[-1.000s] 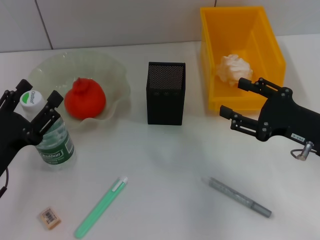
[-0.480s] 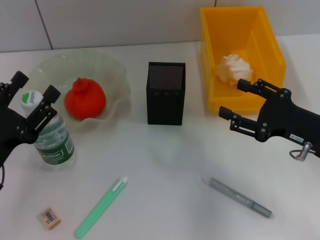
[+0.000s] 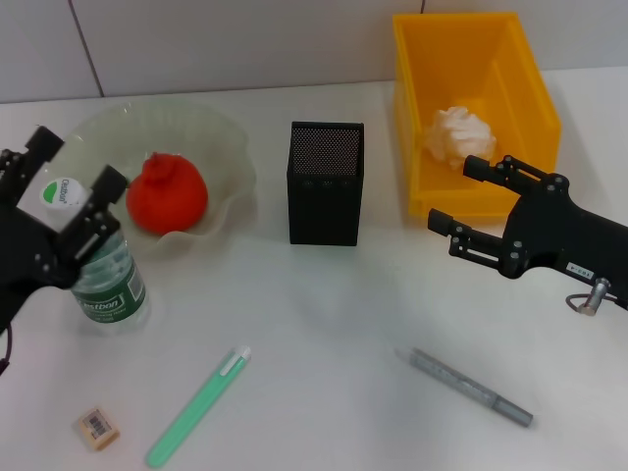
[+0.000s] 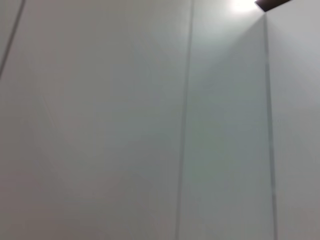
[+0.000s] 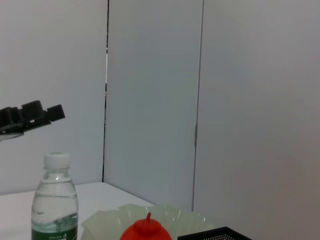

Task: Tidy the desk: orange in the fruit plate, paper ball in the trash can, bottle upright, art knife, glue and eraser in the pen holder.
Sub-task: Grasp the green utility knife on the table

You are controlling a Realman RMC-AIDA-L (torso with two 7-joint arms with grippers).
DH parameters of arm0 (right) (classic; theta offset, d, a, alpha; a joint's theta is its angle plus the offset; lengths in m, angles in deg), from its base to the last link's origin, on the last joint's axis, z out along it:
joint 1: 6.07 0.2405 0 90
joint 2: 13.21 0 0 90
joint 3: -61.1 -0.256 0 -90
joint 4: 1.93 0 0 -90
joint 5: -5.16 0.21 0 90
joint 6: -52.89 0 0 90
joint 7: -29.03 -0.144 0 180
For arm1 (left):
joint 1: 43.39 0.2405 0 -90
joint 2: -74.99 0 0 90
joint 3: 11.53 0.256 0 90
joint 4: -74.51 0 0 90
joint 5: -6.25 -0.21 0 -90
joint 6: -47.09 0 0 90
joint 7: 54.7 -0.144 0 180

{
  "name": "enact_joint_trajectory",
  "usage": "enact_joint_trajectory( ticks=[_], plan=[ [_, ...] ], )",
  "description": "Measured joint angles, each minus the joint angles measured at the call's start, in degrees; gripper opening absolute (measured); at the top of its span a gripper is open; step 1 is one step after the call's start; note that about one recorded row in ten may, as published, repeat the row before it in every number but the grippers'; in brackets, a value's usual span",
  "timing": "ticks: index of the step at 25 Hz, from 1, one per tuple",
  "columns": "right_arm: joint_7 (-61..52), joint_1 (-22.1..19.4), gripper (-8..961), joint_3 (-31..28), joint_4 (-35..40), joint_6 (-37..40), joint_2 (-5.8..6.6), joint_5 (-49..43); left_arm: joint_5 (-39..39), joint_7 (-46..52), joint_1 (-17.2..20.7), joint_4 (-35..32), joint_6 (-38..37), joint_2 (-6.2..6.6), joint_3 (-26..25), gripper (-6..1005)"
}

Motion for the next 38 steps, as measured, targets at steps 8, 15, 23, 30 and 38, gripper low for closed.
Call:
enact_joint_trajectory(
  ticks=[8,15,23,30,38],
  plan=[
    [0.11,0.08,767,0.00,0.01,0.00,0.00,0.00,-11.17,-1.78,0.02,-3.56,-1.48,0.45,-0.35,806],
    [0.14,0.09,767,0.00,0.01,0.00,0.00,0.02,-20.77,-2.48,-0.44,-5.67,-1.41,0.90,-0.53,806],
    [0.14,0.09,767,0.00,0.01,0.07,0.00,0.04,-23.43,-1.83,-0.56,-5.18,1.97,1.06,-0.50,805],
    [0.12,0.11,767,0.03,0.01,0.02,0.00,-0.11,-24.48,1.42,-0.64,-5.89,5.00,1.86,-0.32,805],
    [0.12,0.33,766,-0.10,-0.36,-0.08,0.00,-0.18,-32.12,9.18,0.71,-12.61,7.69,3.77,-0.75,805]
  ],
)
